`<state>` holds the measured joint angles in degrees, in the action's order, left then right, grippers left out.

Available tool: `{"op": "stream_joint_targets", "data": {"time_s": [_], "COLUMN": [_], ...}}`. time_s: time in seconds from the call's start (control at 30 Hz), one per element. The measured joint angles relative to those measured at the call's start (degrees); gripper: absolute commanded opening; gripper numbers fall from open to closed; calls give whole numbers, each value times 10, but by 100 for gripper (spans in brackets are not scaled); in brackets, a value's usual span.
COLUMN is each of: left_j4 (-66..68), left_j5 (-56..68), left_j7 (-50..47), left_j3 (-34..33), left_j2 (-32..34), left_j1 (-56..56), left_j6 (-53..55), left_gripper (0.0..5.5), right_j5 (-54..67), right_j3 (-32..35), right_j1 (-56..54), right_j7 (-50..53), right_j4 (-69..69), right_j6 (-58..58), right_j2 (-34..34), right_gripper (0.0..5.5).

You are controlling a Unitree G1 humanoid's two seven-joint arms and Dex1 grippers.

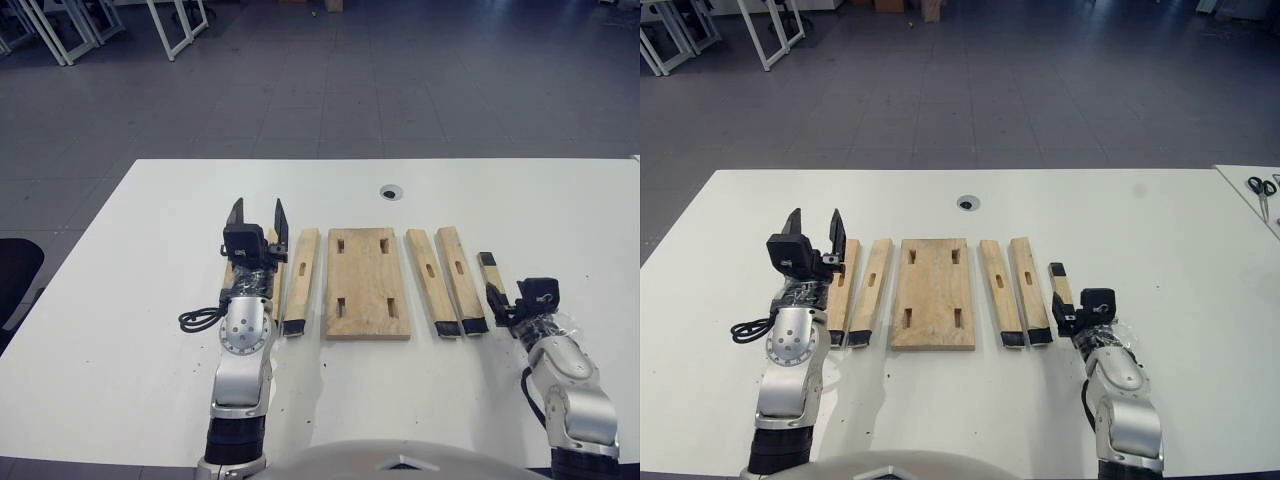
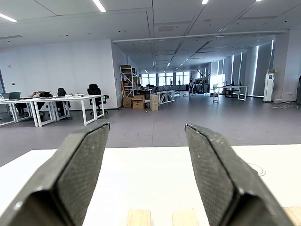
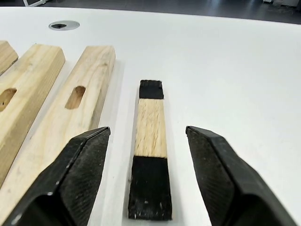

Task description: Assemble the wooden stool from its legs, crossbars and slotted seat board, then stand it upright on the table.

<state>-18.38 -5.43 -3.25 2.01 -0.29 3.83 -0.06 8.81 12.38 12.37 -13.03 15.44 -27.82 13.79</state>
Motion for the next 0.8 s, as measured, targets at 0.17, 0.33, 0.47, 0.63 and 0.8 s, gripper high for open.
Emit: {"op": "stream_joint_targets", "data": {"time_s": [0.17,0.33,0.47,0.63,0.8], "left_j4": [0,0,0,0,-12], "left_j5": [0,1,1,6,204], "left_j7": [0,0,0,0,36], "left_j3": [-1,-2,-1,-5,-48], "left_j2": [3,4,4,3,-35], "left_j1": [0,0,0,0,-29], "left_j6": [0,0,0,2,143], "left_gripper": [300,300,300,300,300], "right_j5": [8,5,4,4,6], "right_j3": [4,-3,-7,1,-13], "right_j1": [1,1,2,-4,-111], "right_j7": [11,22,24,32,-18], "right_j4": [-8,-9,-10,-17,48], "right_j6": [-18,-22,-18,6,121], "right_j2": [-5,-14,-15,-17,23], "right_gripper": [243,160,127,127,127]}}
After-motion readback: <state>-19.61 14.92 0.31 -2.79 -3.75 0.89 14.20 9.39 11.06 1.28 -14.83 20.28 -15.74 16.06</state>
